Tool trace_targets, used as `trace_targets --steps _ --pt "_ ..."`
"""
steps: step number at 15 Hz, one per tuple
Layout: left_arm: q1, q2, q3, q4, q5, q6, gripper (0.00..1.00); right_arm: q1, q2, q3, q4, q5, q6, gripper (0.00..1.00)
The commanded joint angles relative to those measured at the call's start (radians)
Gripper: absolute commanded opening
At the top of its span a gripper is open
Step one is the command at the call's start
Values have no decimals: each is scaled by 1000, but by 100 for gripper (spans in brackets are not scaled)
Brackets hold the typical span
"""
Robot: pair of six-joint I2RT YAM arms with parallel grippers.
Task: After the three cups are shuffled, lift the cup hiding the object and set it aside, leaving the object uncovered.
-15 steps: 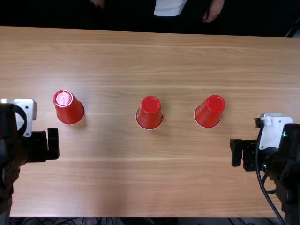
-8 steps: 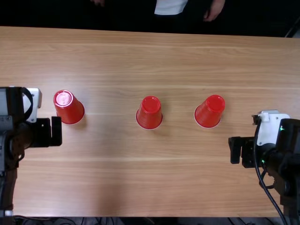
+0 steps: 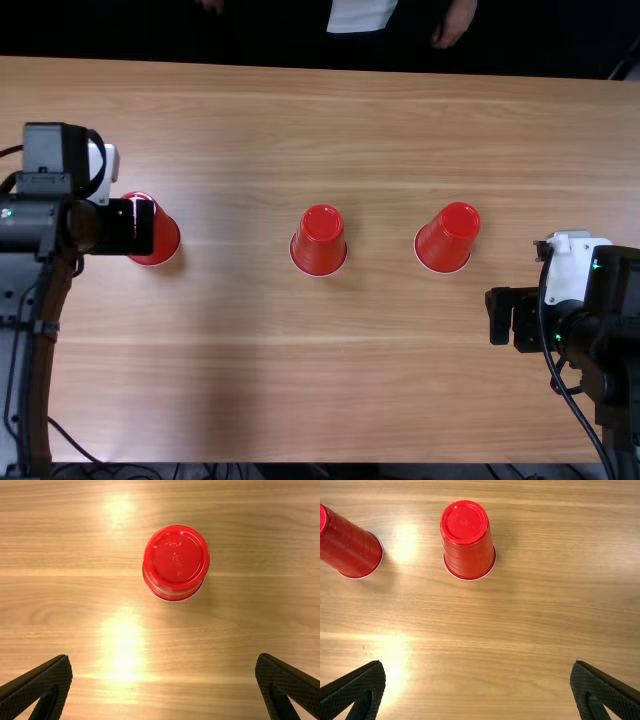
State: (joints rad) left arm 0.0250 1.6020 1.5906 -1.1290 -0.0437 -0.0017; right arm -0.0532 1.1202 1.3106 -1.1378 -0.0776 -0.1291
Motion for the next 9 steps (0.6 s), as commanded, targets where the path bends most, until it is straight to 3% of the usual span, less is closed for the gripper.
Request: trace_targets --steps 1,9 --pt "-10 49 34 19 0 0 100 -10 -2 15 1 2 4 100" --pt "-36 222 35 106 1 0 100 -11 -13 -31 1 4 6 100"
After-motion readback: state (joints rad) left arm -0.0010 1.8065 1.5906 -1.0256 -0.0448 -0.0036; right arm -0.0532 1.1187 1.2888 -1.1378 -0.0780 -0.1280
